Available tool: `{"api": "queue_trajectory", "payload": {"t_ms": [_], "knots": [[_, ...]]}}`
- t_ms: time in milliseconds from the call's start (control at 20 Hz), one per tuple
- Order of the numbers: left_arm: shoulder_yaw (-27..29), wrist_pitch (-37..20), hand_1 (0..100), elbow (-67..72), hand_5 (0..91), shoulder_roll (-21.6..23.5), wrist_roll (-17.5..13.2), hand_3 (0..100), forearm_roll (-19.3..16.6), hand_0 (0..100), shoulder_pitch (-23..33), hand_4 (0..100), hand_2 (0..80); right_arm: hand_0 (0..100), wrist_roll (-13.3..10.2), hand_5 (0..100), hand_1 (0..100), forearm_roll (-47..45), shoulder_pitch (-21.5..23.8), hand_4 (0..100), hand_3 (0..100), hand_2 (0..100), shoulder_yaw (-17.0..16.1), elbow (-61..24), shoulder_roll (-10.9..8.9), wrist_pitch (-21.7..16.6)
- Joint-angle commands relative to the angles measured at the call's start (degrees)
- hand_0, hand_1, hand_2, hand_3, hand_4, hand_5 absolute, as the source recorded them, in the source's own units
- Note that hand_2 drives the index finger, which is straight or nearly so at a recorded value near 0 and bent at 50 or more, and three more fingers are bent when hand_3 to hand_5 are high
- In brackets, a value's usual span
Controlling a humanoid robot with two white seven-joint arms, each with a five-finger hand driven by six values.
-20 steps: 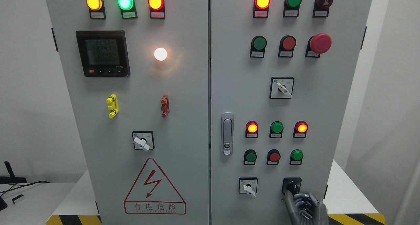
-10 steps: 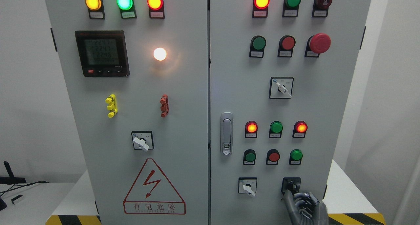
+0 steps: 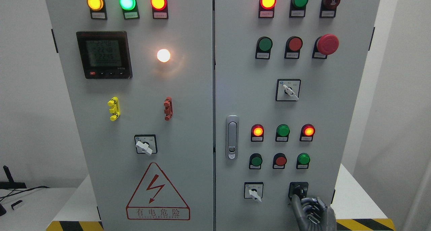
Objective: Trip black knob to open circuit
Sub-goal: 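Rotate the black knob with the right hand to switch it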
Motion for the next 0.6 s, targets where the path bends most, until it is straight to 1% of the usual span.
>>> {"api": "queue_trajectory", "payload": {"t_ms": [0,551], "knots": [[0.0,0.03,39,-0.03,0.0,-0.04,0.0,0,-1.76,12,0.0,0,0.0,29,0.04,99,67,-0.82,0.0,90,87,61,1.32,0.03,0.05,0.05],[0.0,0.03,39,-0.03,0.0,0.04,0.0,0,-1.76,12,0.0,0,0.0,29,0.21,99,68,-1.34,0.0,89,87,61,1.76,0.03,0.05,0.05]]}}
